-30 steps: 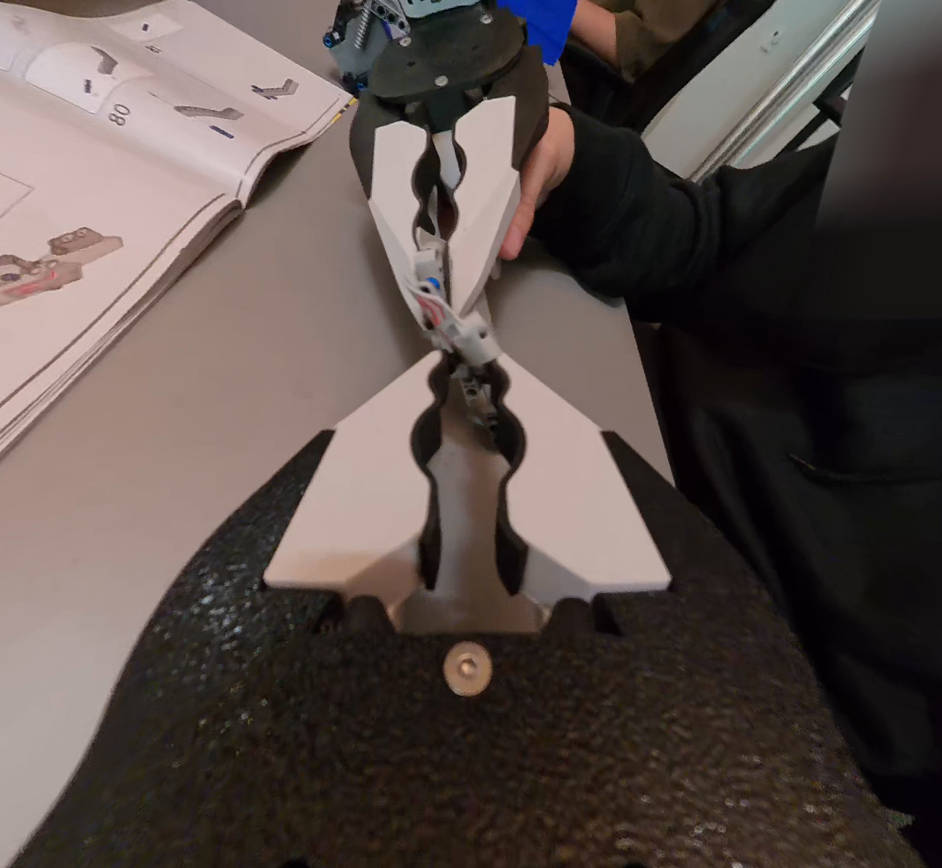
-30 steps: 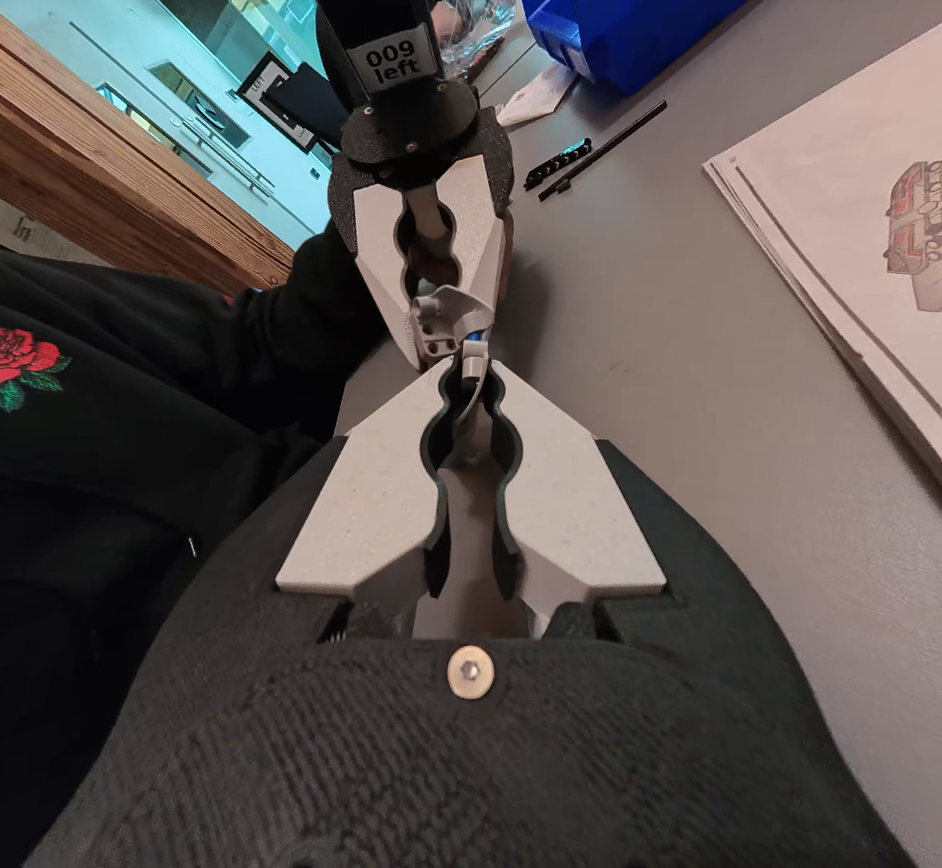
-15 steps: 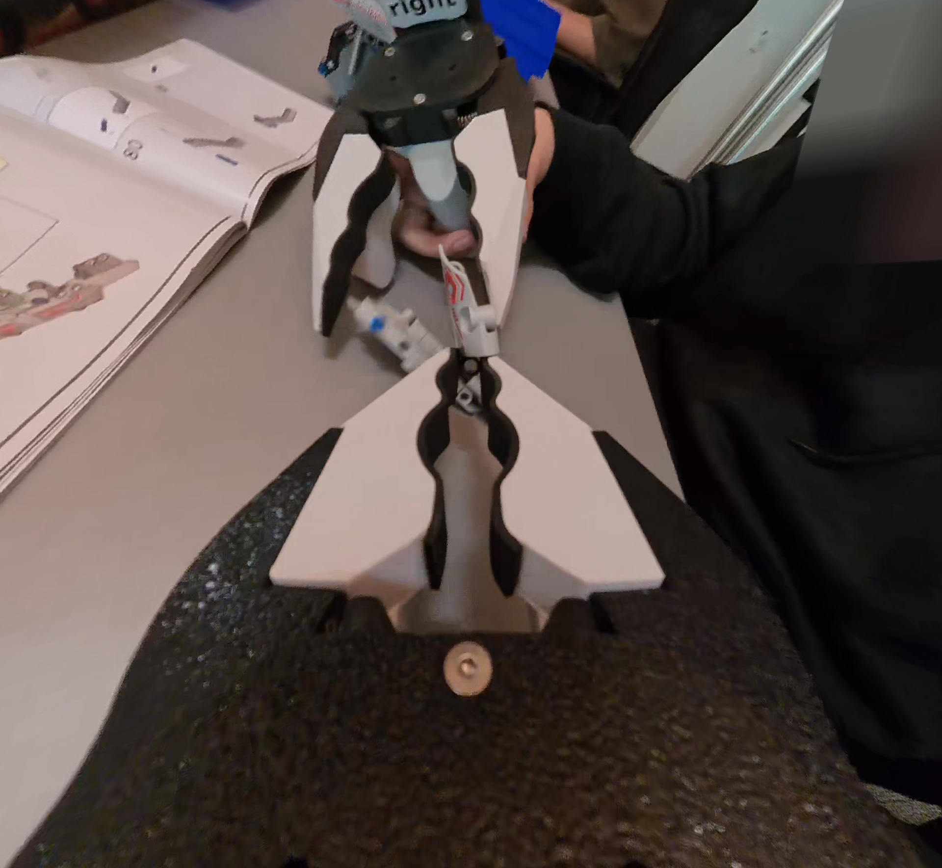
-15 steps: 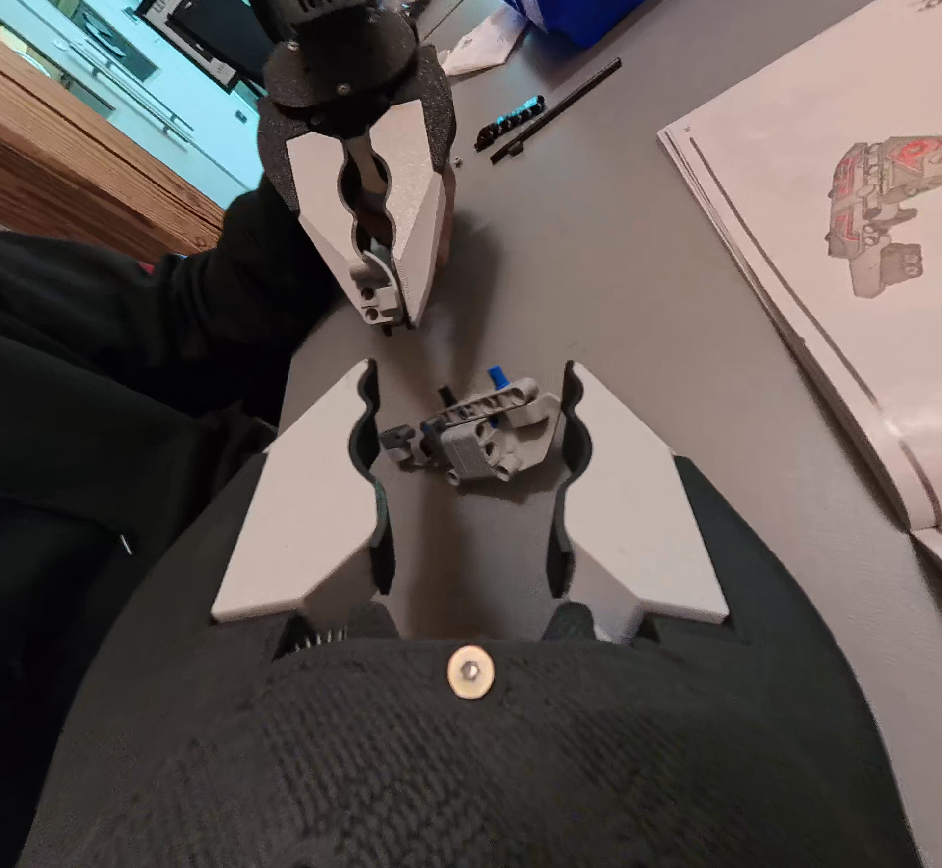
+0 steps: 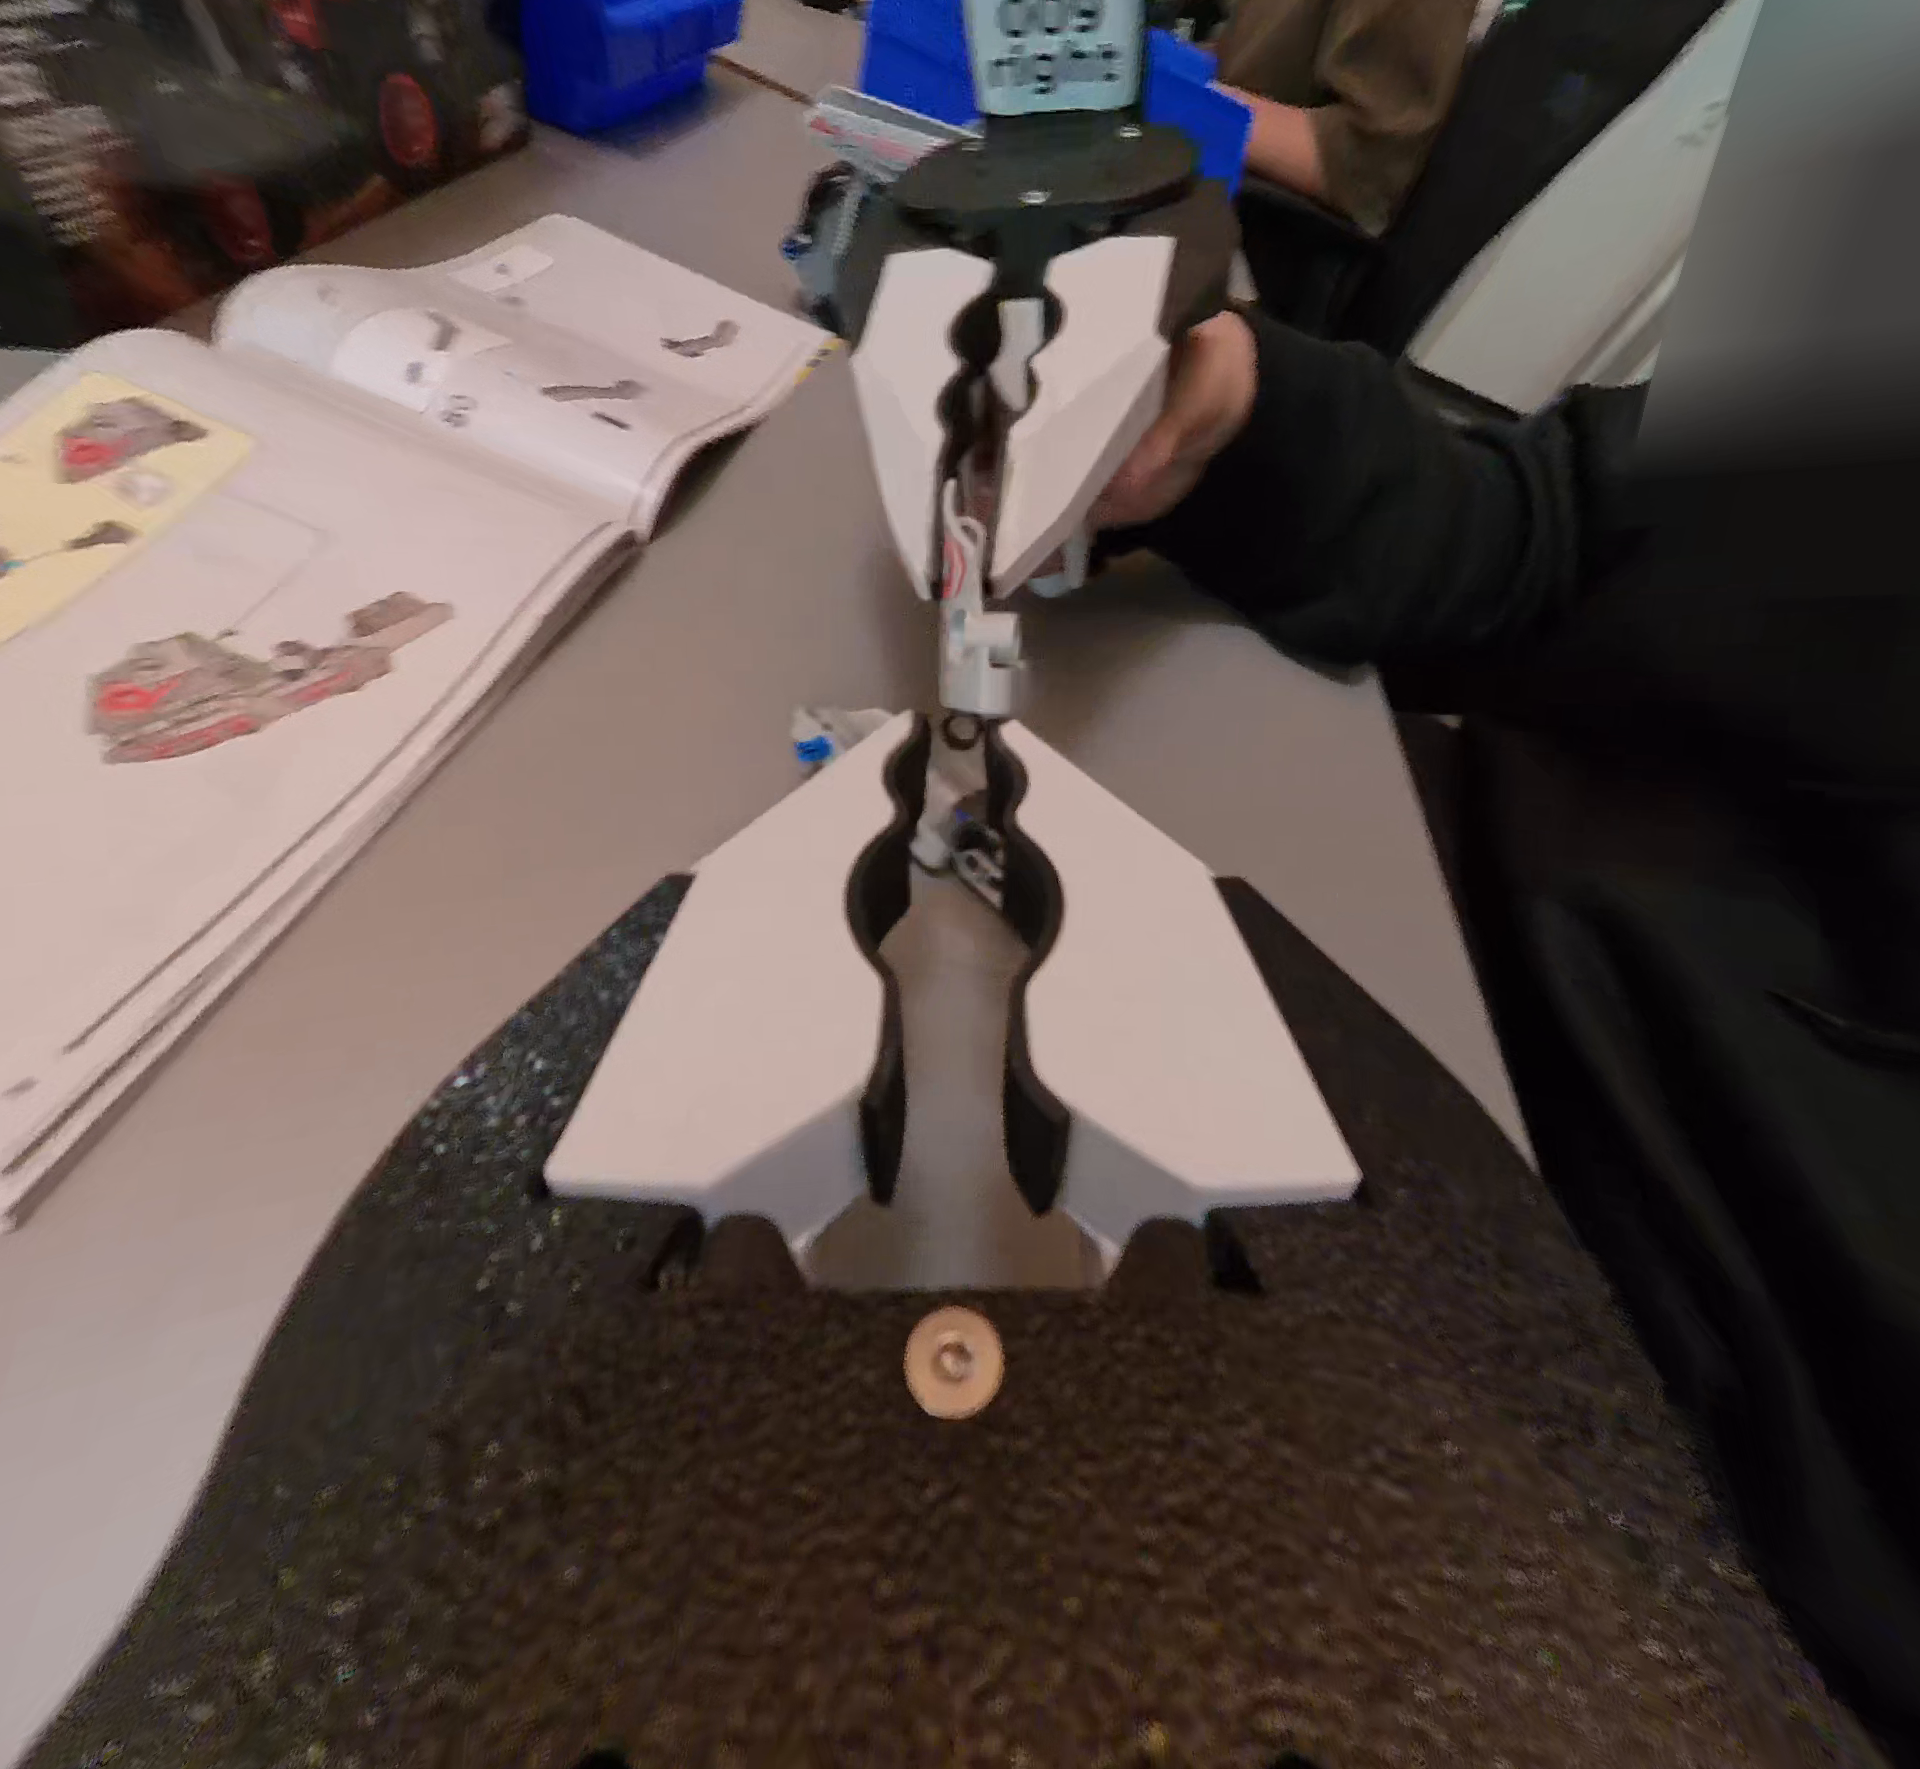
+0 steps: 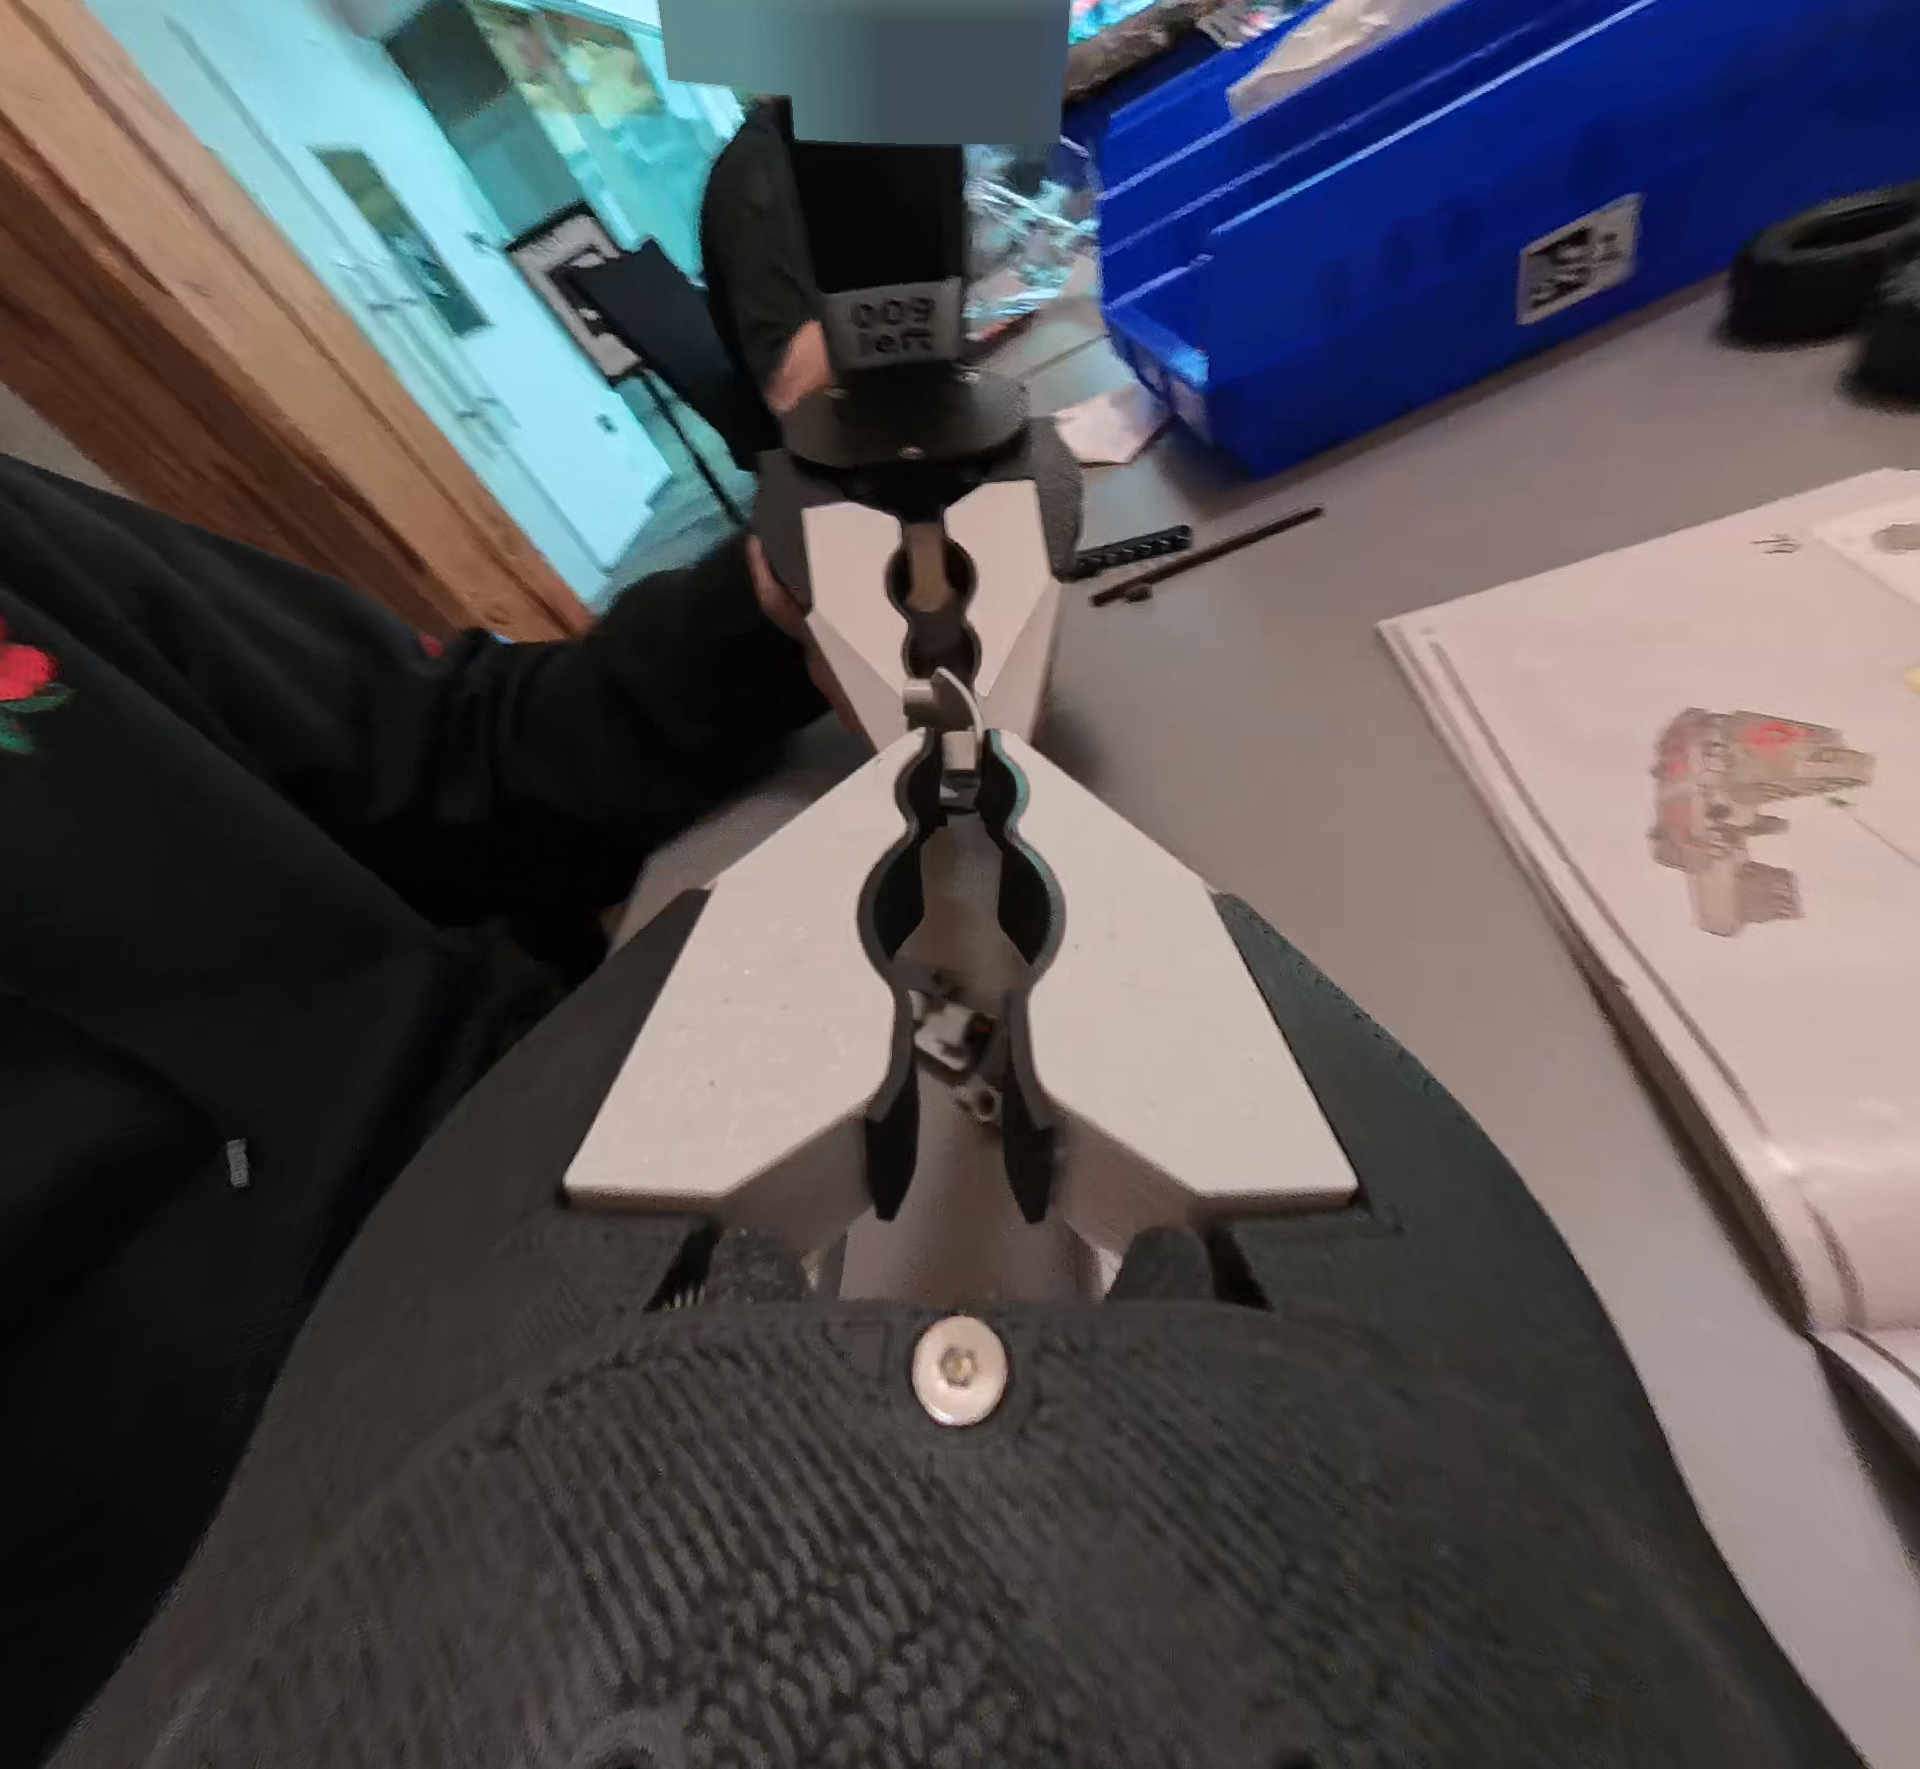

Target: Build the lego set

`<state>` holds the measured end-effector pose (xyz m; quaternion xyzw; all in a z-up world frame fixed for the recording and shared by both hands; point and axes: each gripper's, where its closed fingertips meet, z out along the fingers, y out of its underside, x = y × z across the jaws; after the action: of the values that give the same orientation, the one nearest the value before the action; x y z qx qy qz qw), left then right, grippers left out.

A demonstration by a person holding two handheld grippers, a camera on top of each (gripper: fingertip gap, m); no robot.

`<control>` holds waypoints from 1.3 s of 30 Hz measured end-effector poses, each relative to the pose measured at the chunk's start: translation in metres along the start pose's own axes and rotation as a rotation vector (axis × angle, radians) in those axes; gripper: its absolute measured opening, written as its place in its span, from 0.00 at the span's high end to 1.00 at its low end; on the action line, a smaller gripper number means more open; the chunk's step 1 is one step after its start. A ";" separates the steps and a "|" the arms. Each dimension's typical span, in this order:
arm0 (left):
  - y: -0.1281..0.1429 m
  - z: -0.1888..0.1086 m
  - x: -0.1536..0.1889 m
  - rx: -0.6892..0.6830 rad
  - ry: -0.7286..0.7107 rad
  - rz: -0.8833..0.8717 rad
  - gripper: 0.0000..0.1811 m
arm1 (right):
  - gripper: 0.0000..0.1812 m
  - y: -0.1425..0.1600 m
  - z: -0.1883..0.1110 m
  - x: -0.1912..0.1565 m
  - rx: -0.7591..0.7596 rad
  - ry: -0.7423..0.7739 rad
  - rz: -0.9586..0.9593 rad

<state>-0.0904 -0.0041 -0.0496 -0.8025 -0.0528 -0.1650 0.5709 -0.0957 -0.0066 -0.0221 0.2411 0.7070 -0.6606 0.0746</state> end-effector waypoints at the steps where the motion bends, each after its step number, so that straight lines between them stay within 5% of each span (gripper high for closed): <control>1: -0.001 -0.001 -0.004 0.007 -0.028 0.003 0.91 | 0.97 -0.001 -0.001 0.005 0.002 0.041 -0.005; 5: -0.012 -0.003 0.000 0.075 -0.003 -0.010 0.85 | 0.97 0.007 -0.001 0.012 -0.042 0.085 0.014; 9: -0.012 -0.002 0.000 0.071 -0.010 -0.013 0.97 | 0.97 0.012 0.006 0.008 -0.085 0.089 -0.013; 17: 0.000 0.001 -0.013 -0.035 -0.126 -0.016 1.00 | 0.96 0.016 -0.002 0.011 -0.138 0.137 0.032; 22: 0.008 0.016 0.006 -0.105 0.046 -0.263 1.00 | 0.75 0.075 -0.046 0.029 -0.456 0.380 0.216; 26: 0.030 0.029 0.007 -0.216 0.069 -0.355 1.00 | 0.80 0.079 -0.038 0.025 -0.404 0.348 0.273; 39: 0.033 0.022 0.001 -0.148 0.075 -0.475 1.00 | 0.76 0.068 -0.036 0.039 -0.279 0.368 0.359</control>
<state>-0.0757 0.0048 -0.0856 -0.8005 -0.2063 -0.3275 0.4575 -0.0923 0.0385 -0.0952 0.4655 0.7388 -0.4783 0.0932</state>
